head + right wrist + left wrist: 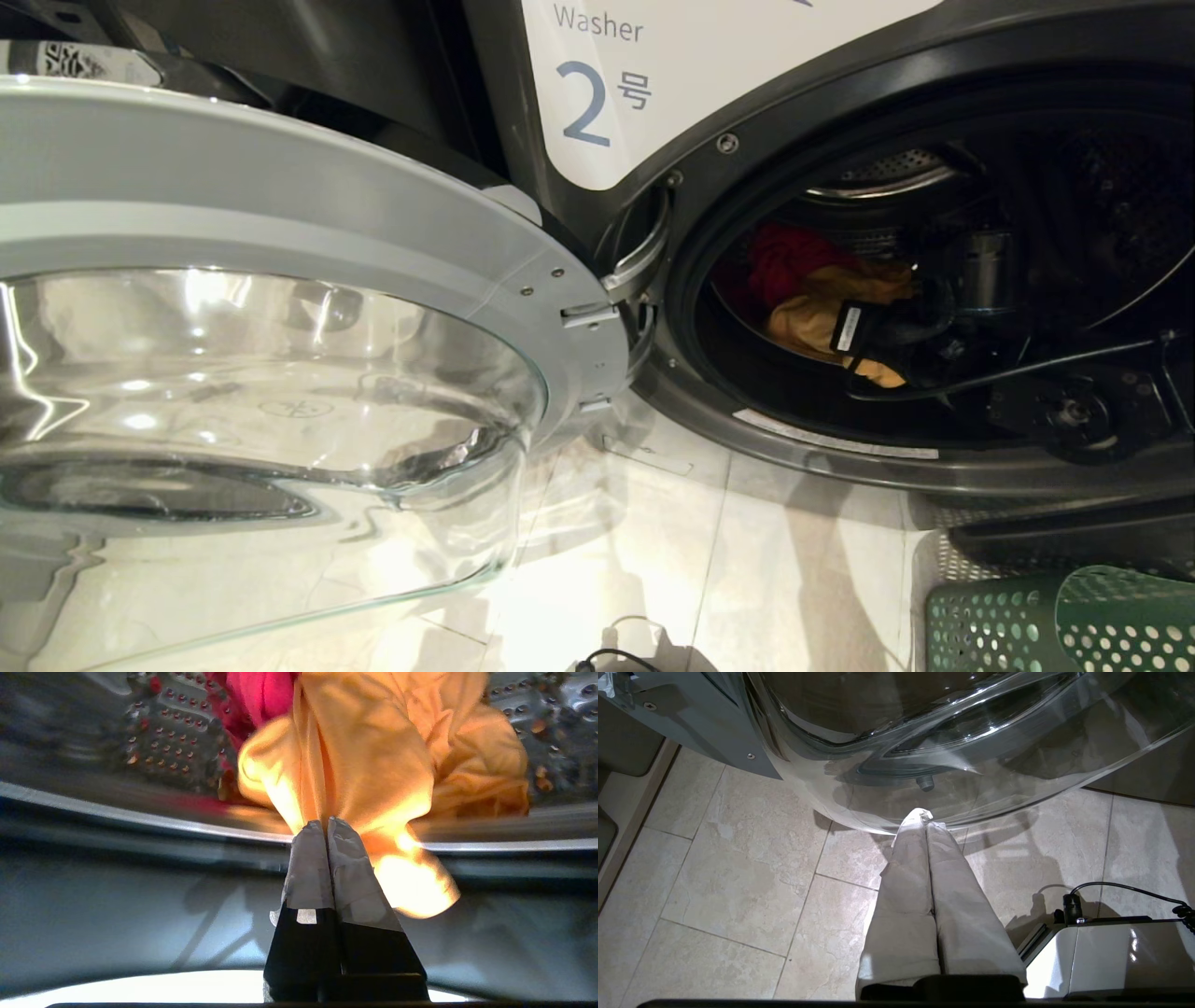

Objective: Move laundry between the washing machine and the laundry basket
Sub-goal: Pick a cloth and place it into the basket

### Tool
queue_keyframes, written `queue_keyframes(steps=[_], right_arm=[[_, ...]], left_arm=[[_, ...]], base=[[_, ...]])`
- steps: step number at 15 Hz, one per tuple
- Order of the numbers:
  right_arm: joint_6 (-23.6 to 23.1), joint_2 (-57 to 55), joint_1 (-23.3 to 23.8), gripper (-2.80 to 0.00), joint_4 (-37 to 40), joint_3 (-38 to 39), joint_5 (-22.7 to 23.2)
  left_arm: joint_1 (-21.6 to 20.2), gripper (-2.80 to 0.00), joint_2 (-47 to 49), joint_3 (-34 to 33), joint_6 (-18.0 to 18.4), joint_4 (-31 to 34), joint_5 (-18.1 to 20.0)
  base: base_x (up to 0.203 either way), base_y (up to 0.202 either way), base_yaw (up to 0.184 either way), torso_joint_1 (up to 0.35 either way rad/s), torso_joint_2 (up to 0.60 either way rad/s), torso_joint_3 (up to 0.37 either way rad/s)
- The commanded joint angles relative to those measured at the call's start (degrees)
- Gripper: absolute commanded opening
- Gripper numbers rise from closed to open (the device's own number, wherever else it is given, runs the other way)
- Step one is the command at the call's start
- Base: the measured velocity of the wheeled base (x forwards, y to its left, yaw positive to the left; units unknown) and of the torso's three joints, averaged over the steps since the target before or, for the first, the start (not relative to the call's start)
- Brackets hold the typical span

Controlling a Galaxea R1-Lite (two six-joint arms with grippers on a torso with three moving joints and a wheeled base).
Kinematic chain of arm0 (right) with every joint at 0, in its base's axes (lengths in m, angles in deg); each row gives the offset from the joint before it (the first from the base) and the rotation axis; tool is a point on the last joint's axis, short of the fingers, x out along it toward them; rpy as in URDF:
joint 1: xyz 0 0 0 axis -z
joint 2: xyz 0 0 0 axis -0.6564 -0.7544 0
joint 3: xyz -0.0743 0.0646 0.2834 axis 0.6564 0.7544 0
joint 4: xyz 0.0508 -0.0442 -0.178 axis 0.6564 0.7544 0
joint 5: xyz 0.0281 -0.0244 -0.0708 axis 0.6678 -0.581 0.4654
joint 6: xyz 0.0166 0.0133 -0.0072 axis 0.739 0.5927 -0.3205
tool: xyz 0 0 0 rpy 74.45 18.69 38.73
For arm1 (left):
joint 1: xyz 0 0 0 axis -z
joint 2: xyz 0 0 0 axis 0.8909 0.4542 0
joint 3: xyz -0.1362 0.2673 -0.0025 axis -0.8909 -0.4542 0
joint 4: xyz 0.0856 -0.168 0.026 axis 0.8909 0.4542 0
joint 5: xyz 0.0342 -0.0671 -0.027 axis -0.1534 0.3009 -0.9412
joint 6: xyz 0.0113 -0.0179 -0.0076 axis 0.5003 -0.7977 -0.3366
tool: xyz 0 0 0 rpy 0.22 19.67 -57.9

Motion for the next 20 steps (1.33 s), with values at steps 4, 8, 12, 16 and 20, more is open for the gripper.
queue_keyframes(steps=[4, 8, 12, 16, 20], right_arm=[[0.1, 10.1, -4.3, -2.8, -0.2, 8.0, -1.4], [-0.3, 17.7, -10.7, -2.8, 0.0, 13.6, -4.1], [-0.5, 20.6, -14.1, -2.8, 0.1, 15.5, -7.5], [-0.5, 19.7, -14.1, -2.8, 0.1, 19.1, -7.2], [0.6, 14.4, -13.7, -2.8, -0.4, 21.7, -7.3]], left_arm=[[0.0, -2.8, 0.0, 0.0, -0.1, 0.0, 0.0], [0.0, -2.8, 0.0, 0.0, -0.6, -0.2, -0.2], [0.0, -2.8, 0.0, 0.0, -1.3, -0.2, -0.2], [0.0, -2.8, 0.0, 0.0, -1.5, -0.2, -0.3], [0.0, -2.8, 0.0, 0.0, -1.5, -0.1, -0.3]], base=[[0.0, 0.0, 0.0, 0.0, 0.0, 0.0], [0.0, 0.0, 0.0, 0.0, 0.0, 0.0], [0.0, 0.0, 0.0, 0.0, 0.0, 0.0], [0.0, 0.0, 0.0, 0.0, 0.0, 0.0], [0.0, 0.0, 0.0, 0.0, 0.0, 0.0]])
